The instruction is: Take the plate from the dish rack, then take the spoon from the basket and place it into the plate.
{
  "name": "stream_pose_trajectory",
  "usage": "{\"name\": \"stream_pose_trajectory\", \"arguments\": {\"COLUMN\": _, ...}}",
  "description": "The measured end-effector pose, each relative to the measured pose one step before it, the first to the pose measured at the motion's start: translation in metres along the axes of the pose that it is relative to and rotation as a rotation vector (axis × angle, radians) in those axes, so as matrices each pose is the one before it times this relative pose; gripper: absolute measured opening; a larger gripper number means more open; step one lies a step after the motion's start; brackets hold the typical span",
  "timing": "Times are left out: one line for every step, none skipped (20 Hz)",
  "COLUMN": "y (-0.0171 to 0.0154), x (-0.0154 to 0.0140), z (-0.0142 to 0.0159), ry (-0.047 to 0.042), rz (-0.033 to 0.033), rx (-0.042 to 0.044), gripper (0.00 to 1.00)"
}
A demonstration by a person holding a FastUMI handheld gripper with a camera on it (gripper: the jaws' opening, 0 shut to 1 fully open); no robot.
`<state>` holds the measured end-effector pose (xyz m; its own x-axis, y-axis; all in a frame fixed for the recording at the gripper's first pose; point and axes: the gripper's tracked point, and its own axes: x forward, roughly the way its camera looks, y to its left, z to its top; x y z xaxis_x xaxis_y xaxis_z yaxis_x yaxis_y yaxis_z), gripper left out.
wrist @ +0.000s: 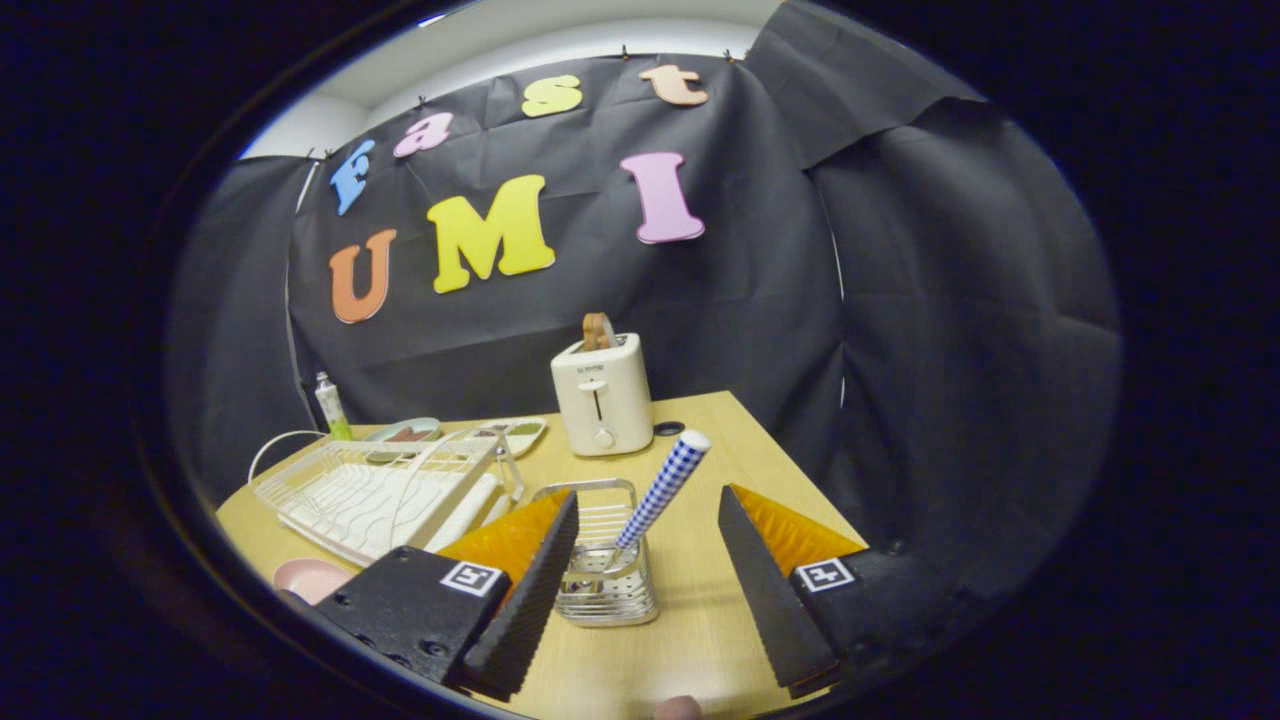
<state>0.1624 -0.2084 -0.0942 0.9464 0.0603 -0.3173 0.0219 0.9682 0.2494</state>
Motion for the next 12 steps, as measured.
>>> {"name": "stream_pose_trajectory", "arguments": {"y": 0.00098, "x": 0.00817, "z": -0.00214, "ry": 0.01434, "rz": 0.02330, "rx": 0.03875, "gripper": 0.89}}
{"name": "stream_pose_trajectory", "arguments": {"y": 0.00105, "x": -0.00062, "z": 0.00141, "ry": 0.00321, "rz": 0.01702, "rx": 0.02651, "gripper": 0.83}}
{"name": "stream_pose_trajectory", "arguments": {"y": -0.00114, "x": 0.00388, "z": 0.00045, "ry": -0.00202, "rz": 0.00974, "rx": 0.01490, "gripper": 0.78}}
{"name": "stream_pose_trajectory", "arguments": {"y": 0.00008, "x": 0.00130, "z": 0.00091, "ry": 0.00167, "rz": 0.00579, "rx": 0.00571, "gripper": 0.68}}
{"name": "stream_pose_trajectory", "arguments": {"y": 0.00297, "x": 0.00020, "z": -0.00054, "ry": 0.00338, "rz": 0.00853, "rx": 0.00478, "gripper": 0.58}}
{"name": "stream_pose_trajectory", "arguments": {"y": 0.00258, "x": -0.00091, "z": 0.00077, "ry": 0.00201, "rz": 0.00671, "rx": 0.00274, "gripper": 0.43}}
{"name": "stream_pose_trajectory", "arguments": {"y": 0.00247, "x": -0.00086, "z": 0.00098, "ry": -0.00027, "rz": 0.00592, "rx": 0.00140, "gripper": 0.34}}
{"name": "stream_pose_trajectory", "arguments": {"y": 0.00497, "x": 0.00347, "z": -0.00196, "ry": 0.00218, "rz": 0.01630, "rx": 0.00643, "gripper": 0.25}}
{"name": "stream_pose_trajectory", "arguments": {"y": 0.00589, "x": -0.01061, "z": 0.00337, "ry": -0.00017, "rz": 0.01570, "rx": 0.00604, "gripper": 0.22}}
{"name": "stream_pose_trajectory", "arguments": {"y": 0.00484, "x": 0.00251, "z": 0.00010, "ry": -0.00657, "rz": 0.00211, "rx": 0.00258, "gripper": 0.17}}
{"name": "stream_pose_trajectory", "arguments": {"y": 0.00080, "x": -0.00349, "z": 0.00255, "ry": -0.00755, "rz": -0.00962, "rx": -0.00788, "gripper": 0.15}}
{"name": "stream_pose_trajectory", "arguments": {"y": 0.00257, "x": -0.00168, "z": 0.00241, "ry": -0.00881, "rz": -0.00085, "rx": -0.00720, "gripper": 0.11}}
